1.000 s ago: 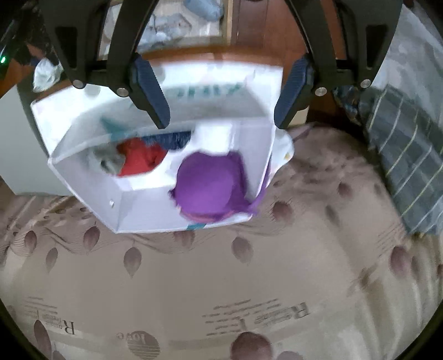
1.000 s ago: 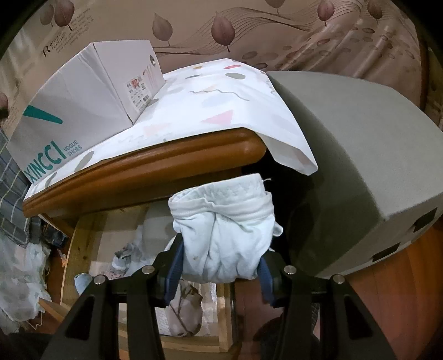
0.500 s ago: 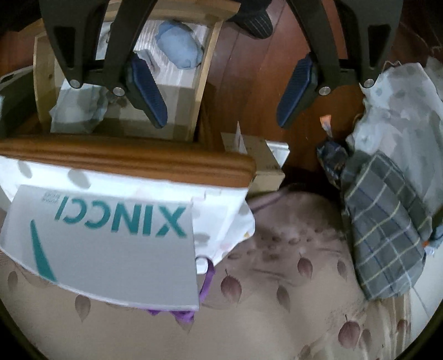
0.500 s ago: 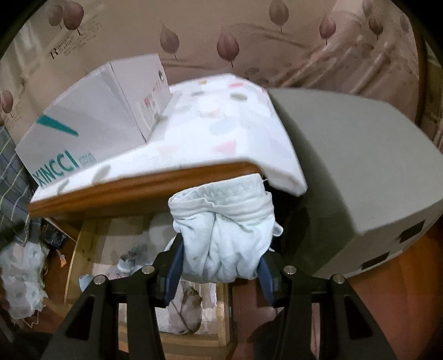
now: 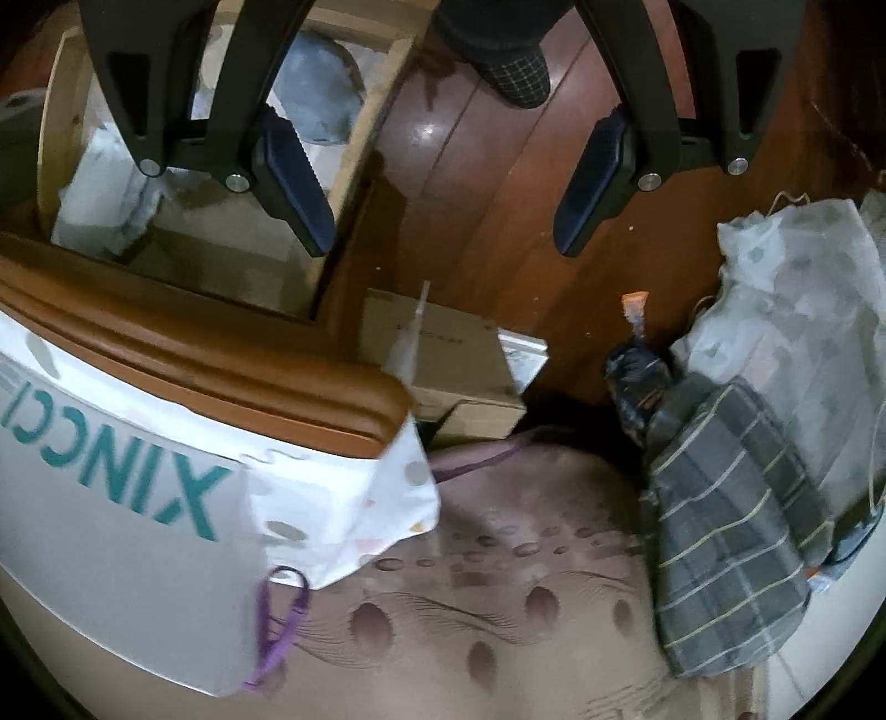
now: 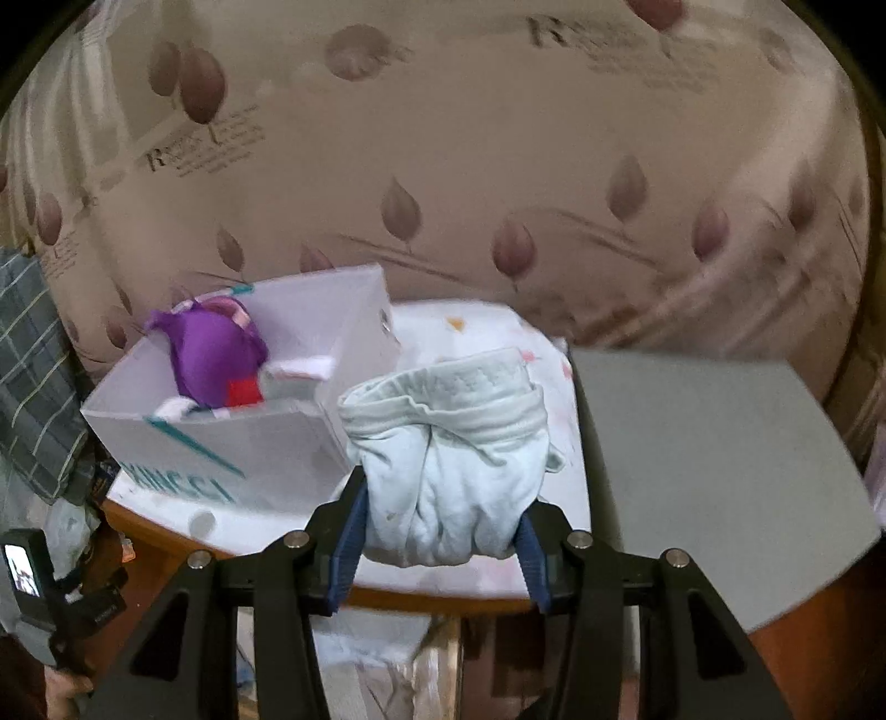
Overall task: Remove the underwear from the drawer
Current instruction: 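Carry the white underwear to the shoe box and open the right tool, then move the right tool back down into the open drawer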
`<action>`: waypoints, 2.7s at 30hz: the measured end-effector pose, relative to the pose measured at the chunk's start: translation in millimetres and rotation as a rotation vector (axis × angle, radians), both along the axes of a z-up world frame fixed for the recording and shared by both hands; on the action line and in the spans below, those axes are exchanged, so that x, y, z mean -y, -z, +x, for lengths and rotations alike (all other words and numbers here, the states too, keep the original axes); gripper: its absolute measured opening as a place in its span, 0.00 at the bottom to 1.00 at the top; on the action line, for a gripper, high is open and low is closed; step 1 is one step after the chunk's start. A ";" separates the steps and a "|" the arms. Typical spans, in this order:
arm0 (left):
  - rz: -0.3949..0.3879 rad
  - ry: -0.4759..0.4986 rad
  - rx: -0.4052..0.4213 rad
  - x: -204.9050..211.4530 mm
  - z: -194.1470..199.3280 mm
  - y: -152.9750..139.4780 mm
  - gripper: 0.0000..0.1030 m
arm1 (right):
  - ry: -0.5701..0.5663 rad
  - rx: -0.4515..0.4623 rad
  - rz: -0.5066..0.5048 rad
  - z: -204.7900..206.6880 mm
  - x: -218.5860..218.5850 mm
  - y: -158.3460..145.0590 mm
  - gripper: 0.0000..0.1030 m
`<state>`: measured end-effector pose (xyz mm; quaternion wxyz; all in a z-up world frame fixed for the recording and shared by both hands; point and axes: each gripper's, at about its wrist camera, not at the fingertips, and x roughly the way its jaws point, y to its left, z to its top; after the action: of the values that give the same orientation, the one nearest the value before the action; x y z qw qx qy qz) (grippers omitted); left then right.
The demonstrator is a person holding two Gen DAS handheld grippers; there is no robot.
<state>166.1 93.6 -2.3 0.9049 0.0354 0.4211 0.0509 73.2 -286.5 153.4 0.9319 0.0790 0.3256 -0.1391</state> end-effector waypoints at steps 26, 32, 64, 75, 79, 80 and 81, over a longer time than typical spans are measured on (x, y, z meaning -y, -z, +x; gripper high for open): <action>-0.095 -0.164 -0.061 -43.9 10.6 5.2 0.77 | -0.214 -0.138 -0.066 168.0 -90.8 -29.1 0.48; -0.116 -0.211 -0.067 -54.5 12.4 5.5 0.77 | -0.217 -0.234 -0.081 194.9 -95.4 -1.1 0.50; -0.089 -0.129 -0.083 -34.6 9.2 8.3 0.77 | -0.334 -0.624 0.116 4.5 -98.4 126.7 0.75; -0.108 -0.126 -0.105 -36.1 12.4 10.9 0.77 | -0.203 -0.882 0.252 36.2 -102.9 256.4 0.77; -0.110 -0.122 -0.106 -36.6 12.1 10.8 0.77 | -0.210 -0.957 0.206 45.2 -114.2 287.0 0.77; -0.111 -0.121 -0.106 -36.5 12.3 10.8 0.78 | -0.203 -0.968 0.212 46.5 -114.6 291.8 0.77; -0.109 -0.119 -0.107 -36.2 12.7 10.9 0.78 | -0.190 -0.990 0.215 48.3 -114.7 299.1 0.77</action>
<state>178.8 129.7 -13.2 0.8770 -0.0365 0.4725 0.0797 121.5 -171.8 -145.8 0.6612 0.0689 0.7460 -0.0405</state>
